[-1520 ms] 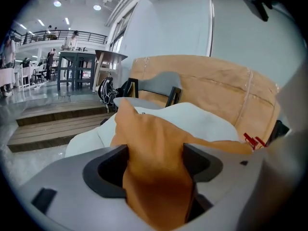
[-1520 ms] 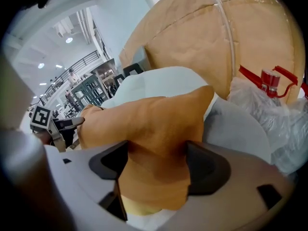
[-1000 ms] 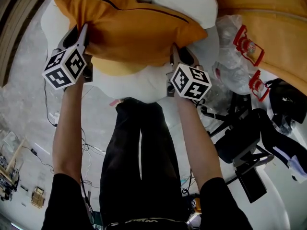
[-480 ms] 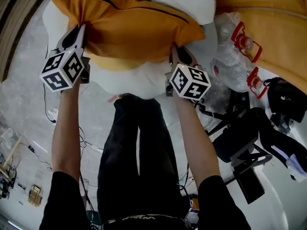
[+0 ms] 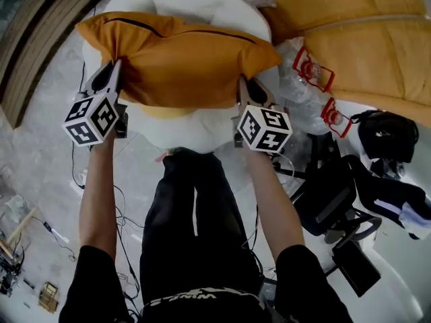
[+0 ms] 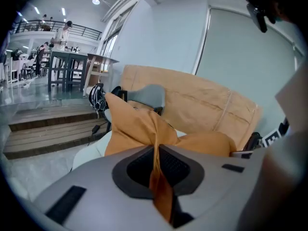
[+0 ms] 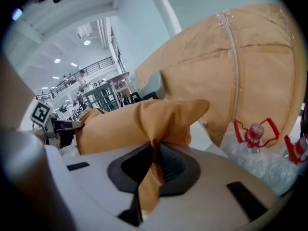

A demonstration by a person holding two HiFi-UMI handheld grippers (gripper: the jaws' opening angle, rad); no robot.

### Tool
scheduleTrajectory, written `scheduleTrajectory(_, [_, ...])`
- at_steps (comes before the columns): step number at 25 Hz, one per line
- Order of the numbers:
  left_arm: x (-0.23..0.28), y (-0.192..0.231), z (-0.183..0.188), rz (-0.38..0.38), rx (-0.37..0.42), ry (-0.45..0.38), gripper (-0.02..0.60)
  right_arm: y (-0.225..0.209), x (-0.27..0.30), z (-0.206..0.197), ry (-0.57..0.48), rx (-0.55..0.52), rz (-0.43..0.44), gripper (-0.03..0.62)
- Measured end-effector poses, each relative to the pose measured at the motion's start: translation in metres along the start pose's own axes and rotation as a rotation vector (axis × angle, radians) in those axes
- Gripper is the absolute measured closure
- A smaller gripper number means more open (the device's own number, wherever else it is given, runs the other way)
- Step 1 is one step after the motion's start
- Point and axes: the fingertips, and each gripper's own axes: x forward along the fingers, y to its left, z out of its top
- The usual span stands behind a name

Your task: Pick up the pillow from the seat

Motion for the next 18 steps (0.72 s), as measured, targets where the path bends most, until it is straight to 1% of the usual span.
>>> scheduleTrajectory(4, [-0.042, -0.024, 0.055, -0.019, 0.013, -0.055, 0.548, 0.015, -0.040, 0.069, -0.085, -0.043, 0.013, 0.542])
scheduleTrajectory(7, [-0.080, -0.048, 0.090, -0.024, 0.027, -0.084, 0.548, 0.023, -0.080, 0.107, -0.128, -0.064, 0.024, 0.543])
scheduleTrajectory(13, [-0.163, -0.086, 0.164, -0.031, 0.098, -0.174, 0.549, 0.054, -0.158, 0.159, -0.193, -0.082, 0.071, 0.543])
scheduleTrajectory(18, [-0.237, -0.120, 0.204, -0.055, 0.191, -0.241, 0.549, 0.080, -0.229, 0.187, -0.248, -0.132, 0.124, 0.543])
